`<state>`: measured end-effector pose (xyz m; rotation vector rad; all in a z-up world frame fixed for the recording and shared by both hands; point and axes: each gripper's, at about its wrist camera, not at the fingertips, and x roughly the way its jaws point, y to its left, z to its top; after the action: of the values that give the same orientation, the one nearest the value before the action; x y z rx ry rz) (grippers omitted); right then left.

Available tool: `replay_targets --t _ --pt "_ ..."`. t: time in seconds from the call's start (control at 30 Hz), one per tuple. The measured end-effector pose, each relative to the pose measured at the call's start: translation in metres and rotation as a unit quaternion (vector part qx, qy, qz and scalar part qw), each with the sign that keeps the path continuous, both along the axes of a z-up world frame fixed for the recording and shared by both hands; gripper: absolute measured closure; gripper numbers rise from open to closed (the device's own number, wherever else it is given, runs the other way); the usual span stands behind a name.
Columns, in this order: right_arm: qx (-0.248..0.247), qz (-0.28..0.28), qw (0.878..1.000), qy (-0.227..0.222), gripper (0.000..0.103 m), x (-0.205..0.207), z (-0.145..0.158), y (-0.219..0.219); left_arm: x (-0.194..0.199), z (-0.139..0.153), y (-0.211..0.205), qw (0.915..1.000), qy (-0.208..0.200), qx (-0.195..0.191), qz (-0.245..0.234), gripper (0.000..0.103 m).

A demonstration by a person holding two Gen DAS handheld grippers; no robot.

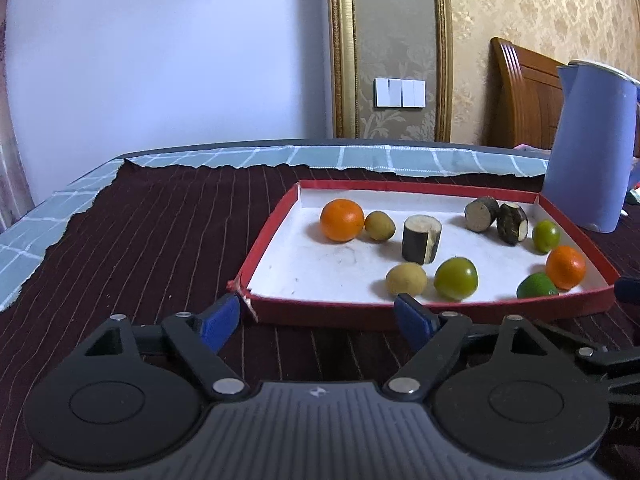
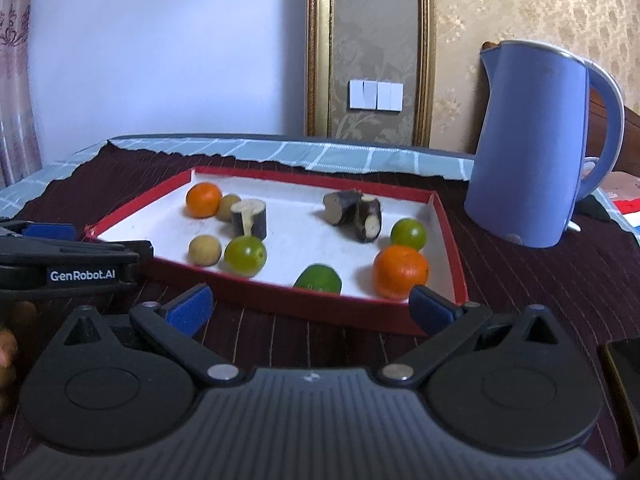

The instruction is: Organize fruits

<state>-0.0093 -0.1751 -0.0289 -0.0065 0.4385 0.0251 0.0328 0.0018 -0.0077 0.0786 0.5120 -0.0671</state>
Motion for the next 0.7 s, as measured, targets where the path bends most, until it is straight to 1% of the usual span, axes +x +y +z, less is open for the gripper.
replay_targets --t 0.13,0.27,0.37,0.47,0.6,0.7 --pt "-0.008 0.004 1.000 0.015 0.000 -0.003 -0.004 0.002 -0.004 -0.007 0.001 0.9999 0.010 0.004 0.006 0.018" --pt "-0.039 0.007 0.998 0.038 0.000 -0.002 -0.012 0.009 -0.001 -0.014 0.002 0.9996 0.021 0.008 0.014 0.018" --pt "-0.054 0.021 0.997 0.051 0.000 0.002 -0.015 0.015 0.000 -0.017 0.002 0.9995 0.028 0.010 0.012 0.018" --pt "-0.060 0.028 0.996 0.066 0.000 0.008 -0.017 0.017 0.000 -0.018 0.001 0.9995 0.028 0.013 0.011 0.018" --pt "-0.065 0.021 0.994 0.084 0.000 0.017 -0.021 0.017 0.001 -0.021 0.001 0.9992 0.037 0.014 0.007 0.018" --pt "-0.050 0.024 0.995 0.088 0.000 0.021 -0.023 0.014 0.002 -0.022 0.002 0.9991 0.040 0.009 0.004 0.018"
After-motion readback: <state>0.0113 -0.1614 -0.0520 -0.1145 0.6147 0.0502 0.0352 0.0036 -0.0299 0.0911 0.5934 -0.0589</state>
